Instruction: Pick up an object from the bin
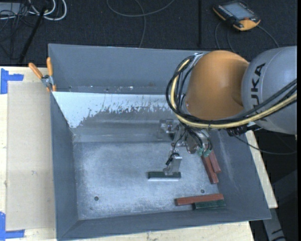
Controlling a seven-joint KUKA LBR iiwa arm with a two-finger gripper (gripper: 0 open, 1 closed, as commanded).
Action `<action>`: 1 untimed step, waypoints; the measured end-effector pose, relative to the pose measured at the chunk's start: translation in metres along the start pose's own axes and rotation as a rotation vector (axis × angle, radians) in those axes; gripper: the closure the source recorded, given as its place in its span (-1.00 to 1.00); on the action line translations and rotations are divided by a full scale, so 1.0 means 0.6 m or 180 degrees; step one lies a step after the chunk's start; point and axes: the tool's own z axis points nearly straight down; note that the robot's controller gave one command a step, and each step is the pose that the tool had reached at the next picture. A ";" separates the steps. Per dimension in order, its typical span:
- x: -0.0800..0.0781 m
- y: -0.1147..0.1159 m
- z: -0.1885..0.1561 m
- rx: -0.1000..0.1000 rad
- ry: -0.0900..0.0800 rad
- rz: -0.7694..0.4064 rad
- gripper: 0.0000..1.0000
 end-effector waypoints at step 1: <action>0.000 -0.047 0.131 -0.0002 -0.0016 0.0249 -1.00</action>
Offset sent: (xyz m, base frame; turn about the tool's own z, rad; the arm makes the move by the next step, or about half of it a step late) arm -0.0084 -0.0496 -0.0706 0.2195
